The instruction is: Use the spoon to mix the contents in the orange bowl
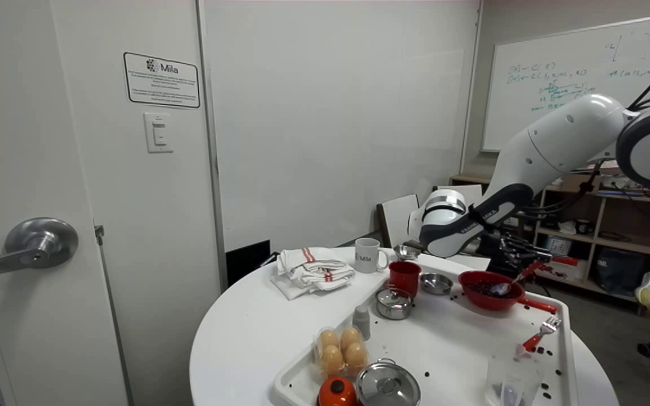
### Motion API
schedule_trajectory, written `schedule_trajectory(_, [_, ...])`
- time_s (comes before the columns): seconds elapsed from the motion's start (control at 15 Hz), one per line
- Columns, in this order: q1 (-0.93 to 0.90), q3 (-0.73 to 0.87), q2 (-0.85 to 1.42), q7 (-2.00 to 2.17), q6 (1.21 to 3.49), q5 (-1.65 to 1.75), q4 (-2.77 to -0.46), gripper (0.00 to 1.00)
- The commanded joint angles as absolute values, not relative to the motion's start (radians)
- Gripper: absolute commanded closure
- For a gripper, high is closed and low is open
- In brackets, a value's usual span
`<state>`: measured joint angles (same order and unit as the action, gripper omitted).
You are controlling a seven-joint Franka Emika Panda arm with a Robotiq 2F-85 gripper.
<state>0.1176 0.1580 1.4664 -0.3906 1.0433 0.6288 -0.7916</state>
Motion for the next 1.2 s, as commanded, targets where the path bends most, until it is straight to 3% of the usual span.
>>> schedule_trajectory(0.0, [0.112,0.162,1.465,-0.361,1.017,0.6,-0.747,0.92])
schedule_trajectory(1.13, [-0.097,0.139,1.465,-0.372,1.102,0.647,-0.768,0.92])
